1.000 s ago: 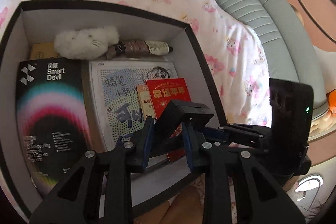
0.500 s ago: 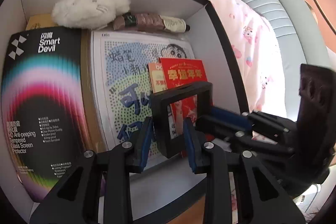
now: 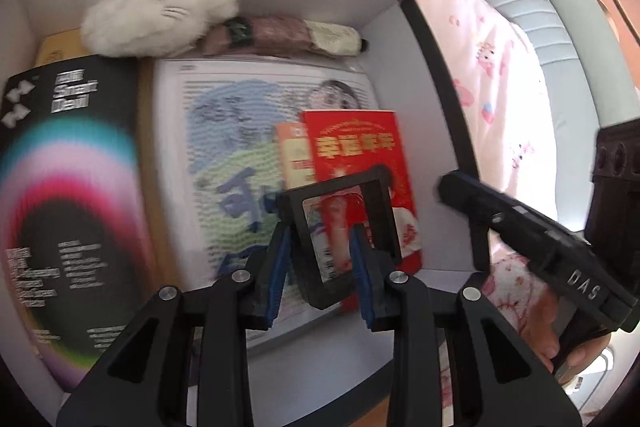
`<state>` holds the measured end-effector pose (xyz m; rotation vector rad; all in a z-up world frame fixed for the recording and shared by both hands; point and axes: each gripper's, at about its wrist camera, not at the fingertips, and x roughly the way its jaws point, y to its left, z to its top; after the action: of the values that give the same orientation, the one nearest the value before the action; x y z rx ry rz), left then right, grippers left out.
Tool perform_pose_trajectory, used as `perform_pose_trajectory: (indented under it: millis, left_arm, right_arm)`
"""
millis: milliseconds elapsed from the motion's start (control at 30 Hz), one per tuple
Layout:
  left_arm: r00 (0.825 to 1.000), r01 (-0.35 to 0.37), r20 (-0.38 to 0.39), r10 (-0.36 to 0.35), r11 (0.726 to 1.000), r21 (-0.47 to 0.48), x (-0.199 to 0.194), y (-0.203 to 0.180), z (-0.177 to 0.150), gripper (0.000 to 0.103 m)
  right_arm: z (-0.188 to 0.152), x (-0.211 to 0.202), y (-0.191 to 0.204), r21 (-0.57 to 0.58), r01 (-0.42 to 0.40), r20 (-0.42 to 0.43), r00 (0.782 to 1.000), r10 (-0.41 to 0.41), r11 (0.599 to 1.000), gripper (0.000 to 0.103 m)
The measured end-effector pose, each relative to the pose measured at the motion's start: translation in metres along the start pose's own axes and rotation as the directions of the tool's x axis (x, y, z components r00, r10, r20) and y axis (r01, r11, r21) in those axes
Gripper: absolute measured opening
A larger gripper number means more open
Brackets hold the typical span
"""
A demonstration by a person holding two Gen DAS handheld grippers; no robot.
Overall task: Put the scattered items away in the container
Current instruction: 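Lower the black frame in front of the red card and release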
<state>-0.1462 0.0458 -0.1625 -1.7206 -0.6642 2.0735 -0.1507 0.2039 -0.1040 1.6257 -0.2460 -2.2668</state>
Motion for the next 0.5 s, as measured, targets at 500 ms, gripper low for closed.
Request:
perform_pose_trajectory:
  millis: [500]
  left_arm:
    - [0.996, 0.080, -0.043, -0.079, 0.997, 0.017, 0.018, -0.018, -0.005, 0.042]
  right_arm:
    - [0.007, -0.008, -0.010, 0.046, -0.022, 0.059, 0.998, 0.019, 0.999, 0.020]
